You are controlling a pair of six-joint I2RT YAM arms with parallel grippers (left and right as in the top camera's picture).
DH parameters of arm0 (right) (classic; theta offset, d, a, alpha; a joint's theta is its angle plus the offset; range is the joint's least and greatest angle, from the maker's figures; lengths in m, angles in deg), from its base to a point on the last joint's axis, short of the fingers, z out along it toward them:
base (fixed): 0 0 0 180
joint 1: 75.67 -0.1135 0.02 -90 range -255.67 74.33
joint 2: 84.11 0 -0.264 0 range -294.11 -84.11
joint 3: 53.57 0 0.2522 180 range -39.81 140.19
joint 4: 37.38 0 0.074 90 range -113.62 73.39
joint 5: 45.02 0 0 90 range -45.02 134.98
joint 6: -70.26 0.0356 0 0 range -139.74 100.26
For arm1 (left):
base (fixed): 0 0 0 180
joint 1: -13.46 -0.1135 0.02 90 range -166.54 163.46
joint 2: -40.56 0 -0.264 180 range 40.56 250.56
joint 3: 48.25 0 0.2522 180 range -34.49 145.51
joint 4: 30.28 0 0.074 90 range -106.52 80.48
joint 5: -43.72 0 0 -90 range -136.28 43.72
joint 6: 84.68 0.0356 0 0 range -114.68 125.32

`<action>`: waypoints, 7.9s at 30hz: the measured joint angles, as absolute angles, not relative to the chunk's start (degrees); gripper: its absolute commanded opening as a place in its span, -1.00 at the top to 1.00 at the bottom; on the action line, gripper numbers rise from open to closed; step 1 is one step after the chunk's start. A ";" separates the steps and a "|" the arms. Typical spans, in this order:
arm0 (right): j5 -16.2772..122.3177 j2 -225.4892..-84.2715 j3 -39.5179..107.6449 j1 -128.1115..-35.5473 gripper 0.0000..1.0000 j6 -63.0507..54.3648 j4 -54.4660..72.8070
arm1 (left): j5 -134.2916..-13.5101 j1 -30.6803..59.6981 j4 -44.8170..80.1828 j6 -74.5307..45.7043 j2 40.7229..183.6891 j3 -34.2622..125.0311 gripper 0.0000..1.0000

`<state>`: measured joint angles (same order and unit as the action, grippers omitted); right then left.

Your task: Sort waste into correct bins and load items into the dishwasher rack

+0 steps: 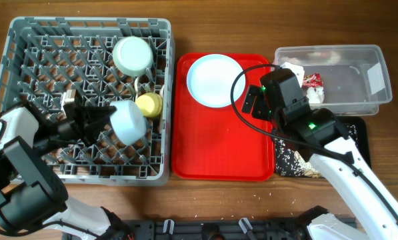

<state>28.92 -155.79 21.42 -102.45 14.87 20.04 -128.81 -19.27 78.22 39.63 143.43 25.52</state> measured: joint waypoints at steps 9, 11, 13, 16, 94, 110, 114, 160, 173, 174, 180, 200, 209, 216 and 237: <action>28.92 -155.79 21.42 -102.45 -1.00 14.87 20.04 | -124.74 -20.04 75.81 45.42 143.43 25.23 0.64; 28.92 -155.79 21.42 -102.45 -1.00 14.87 20.02 | -124.46 -23.31 75.72 45.66 143.43 25.23 0.23; 28.92 -155.79 21.42 -102.45 -1.00 14.85 20.04 | -124.24 -26.27 75.77 45.97 143.43 25.23 0.00; 28.92 -155.79 21.42 -102.45 -1.00 14.87 20.04 | -124.13 -29.17 76.42 46.03 143.43 25.43 -0.16; 28.92 -155.79 21.42 -102.45 -0.99 14.87 20.04 | -38.67 44.88 21.91 -16.41 150.29 43.02 0.31; 28.92 -155.79 21.42 -102.45 -1.00 14.87 20.04 | -41.66 44.88 19.31 -16.39 156.76 42.83 0.54; 28.92 -155.79 21.42 -102.45 -1.00 14.87 20.04 | -44.09 44.88 19.29 -16.39 156.76 42.83 0.72; 28.92 -155.79 21.42 -102.45 -0.99 14.87 20.04 | 13.02 22.43 9.32 39.34 136.30 47.31 0.92; 28.92 -155.79 21.42 -102.45 -1.00 14.85 20.04 | 10.36 23.22 3.55 45.46 136.59 42.59 0.92; 28.92 -155.79 21.42 -102.45 -1.00 14.87 20.04 | 9.90 24.03 3.55 46.03 136.59 42.59 0.92; 28.92 -155.79 21.42 -102.45 -0.99 14.87 20.04 | 9.09 25.71 6.79 47.06 137.48 42.59 0.87; 28.92 -155.79 21.42 -102.45 -1.00 14.87 20.02 | -9.29 31.52 7.20 17.42 130.36 42.26 -0.83; 28.92 -155.79 21.42 -102.45 -1.00 14.87 20.04 | -55.30 32.16 10.96 -8.94 128.15 42.28 -1.00; 28.92 -155.79 21.42 -102.45 -1.00 14.85 20.02 | -57.27 32.16 10.98 -10.10 128.15 42.28 -1.00; 29.84 -103.27 18.51 -90.95 -1.00 14.89 19.32 | -57.33 32.16 11.18 -10.10 128.15 42.28 -1.00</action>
